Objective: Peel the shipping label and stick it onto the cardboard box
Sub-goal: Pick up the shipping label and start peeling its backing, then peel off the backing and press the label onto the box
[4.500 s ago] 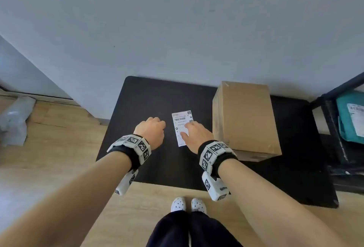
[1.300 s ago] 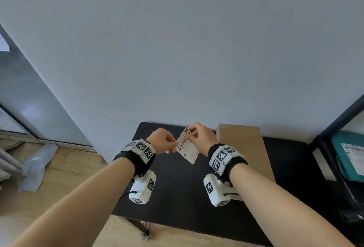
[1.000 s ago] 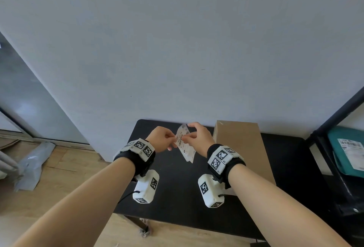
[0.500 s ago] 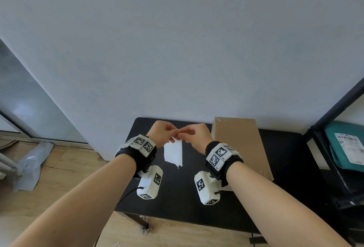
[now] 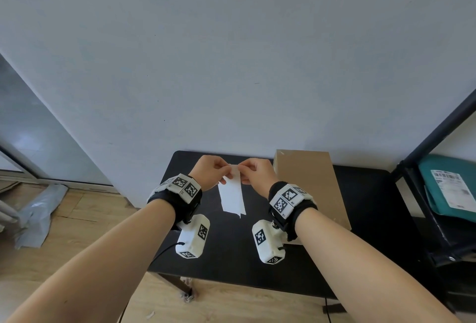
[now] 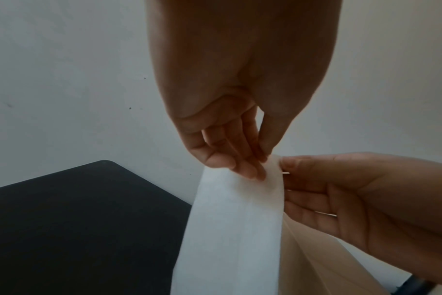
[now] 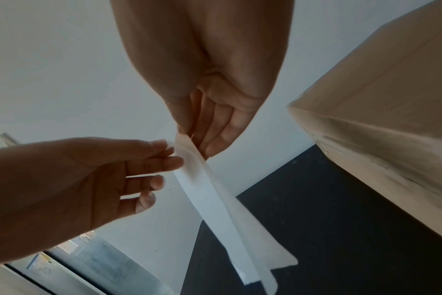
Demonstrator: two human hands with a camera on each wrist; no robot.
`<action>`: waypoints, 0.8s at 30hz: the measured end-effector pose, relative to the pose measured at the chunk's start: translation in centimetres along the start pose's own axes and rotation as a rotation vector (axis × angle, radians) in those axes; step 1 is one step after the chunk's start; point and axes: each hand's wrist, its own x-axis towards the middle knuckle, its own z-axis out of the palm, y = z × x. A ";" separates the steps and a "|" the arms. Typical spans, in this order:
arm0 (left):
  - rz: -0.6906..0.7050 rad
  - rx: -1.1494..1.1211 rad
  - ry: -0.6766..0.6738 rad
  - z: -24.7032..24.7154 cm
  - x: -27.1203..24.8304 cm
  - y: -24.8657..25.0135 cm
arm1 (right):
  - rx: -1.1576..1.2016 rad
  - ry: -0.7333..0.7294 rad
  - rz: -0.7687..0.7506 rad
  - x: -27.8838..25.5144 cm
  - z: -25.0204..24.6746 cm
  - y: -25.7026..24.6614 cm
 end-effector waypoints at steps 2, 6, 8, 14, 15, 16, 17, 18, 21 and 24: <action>-0.023 0.008 0.017 0.1 0.0 -0.4 | 0.016 0.038 0.019 0.1 -0.1 0.3; -0.070 0.050 0.047 0.2 0.0 -1.3 | 0.050 0.088 0.057 0.2 -0.6 0.8; -0.105 0.062 0.060 0.2 0.0 -1.9 | 0.068 0.111 0.073 0.4 -1.0 1.2; -0.202 0.080 0.068 0.4 0.1 -3.8 | 0.087 0.201 0.129 0.9 -2.4 1.8; -0.212 0.082 0.064 0.4 0.2 -4.1 | 0.097 0.219 0.140 0.9 -2.6 1.8; -0.218 0.083 0.061 0.5 0.2 -4.4 | 0.102 0.232 0.150 0.9 -2.9 1.8; -0.224 0.085 0.063 0.6 0.3 -4.6 | 0.101 0.246 0.157 1.0 -3.1 2.0; -0.230 0.088 0.066 0.7 0.4 -4.9 | 0.094 0.259 0.161 1.0 -3.3 2.0; -0.254 0.112 0.079 1.0 0.6 -5.8 | 0.081 0.312 0.160 1.0 -4.0 2.2; -0.291 0.150 0.092 1.6 0.7 -6.5 | 0.059 0.357 0.186 0.8 -4.7 2.4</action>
